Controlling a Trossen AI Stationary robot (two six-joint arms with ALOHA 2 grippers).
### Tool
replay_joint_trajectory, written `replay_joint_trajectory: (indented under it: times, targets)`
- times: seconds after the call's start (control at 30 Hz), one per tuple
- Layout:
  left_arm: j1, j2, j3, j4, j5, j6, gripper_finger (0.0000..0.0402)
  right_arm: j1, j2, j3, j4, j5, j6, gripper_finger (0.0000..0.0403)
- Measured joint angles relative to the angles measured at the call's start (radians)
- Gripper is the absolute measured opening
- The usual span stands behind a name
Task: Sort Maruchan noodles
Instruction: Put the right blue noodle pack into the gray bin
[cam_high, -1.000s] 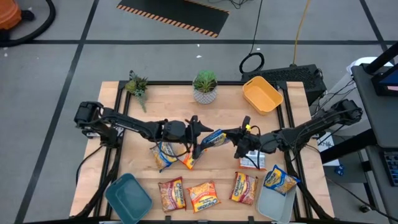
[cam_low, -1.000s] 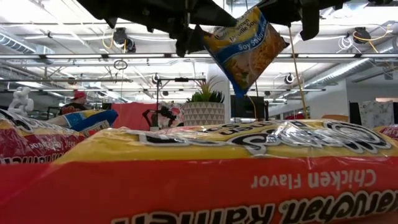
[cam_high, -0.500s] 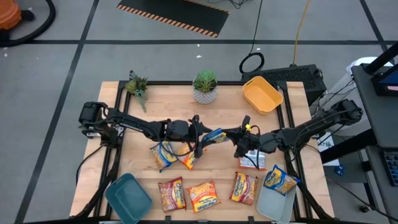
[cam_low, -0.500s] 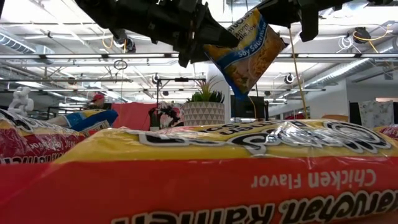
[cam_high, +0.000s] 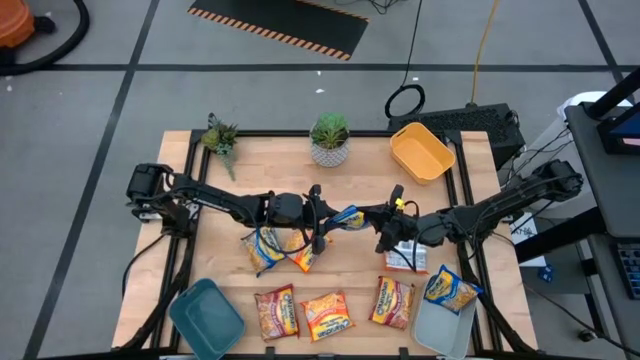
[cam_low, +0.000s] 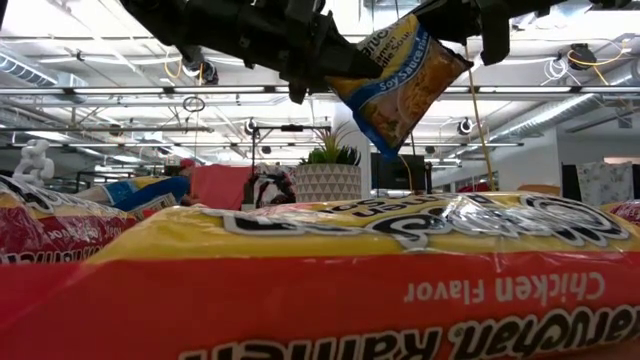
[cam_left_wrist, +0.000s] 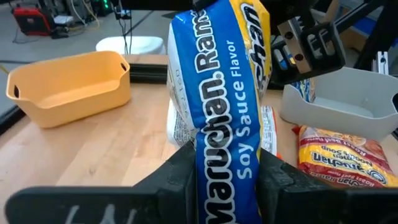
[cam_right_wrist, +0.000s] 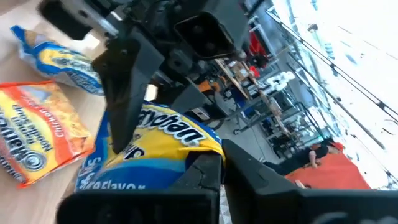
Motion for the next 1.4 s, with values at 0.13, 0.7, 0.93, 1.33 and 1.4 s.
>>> replay_joint_trajectory:
  times: [0.13, 0.7, 0.93, 1.33, 1.4]
  targets:
    - [-0.002, -0.001, 0.000, 0.032, 0.014, 0.049, 0.0099, 0.019, -0.047, 0.000, 0.010, 0.057, 0.040, 0.0027]
    - [-0.015, -0.001, 0.000, 0.131, 0.060, 0.053, 0.0098, 0.088, -0.310, 0.001, -0.117, 0.077, 0.378, 0.0121]
    - [-0.015, -0.001, 0.000, 0.167, 0.059, 0.051, 0.0097, 0.101, -0.374, 0.001, -0.138, 0.098, 0.504, 0.0139]
    - [-0.012, -0.001, 0.000, 0.171, 0.059, 0.074, 0.0082, 0.101, -0.419, 0.001, -0.318, 0.091, 0.626, 0.0142]
    - [-0.010, -0.001, 0.000, 0.175, 0.059, 0.072, 0.0082, 0.100, -0.433, 0.002, -0.384, 0.021, 0.703, 0.0142]
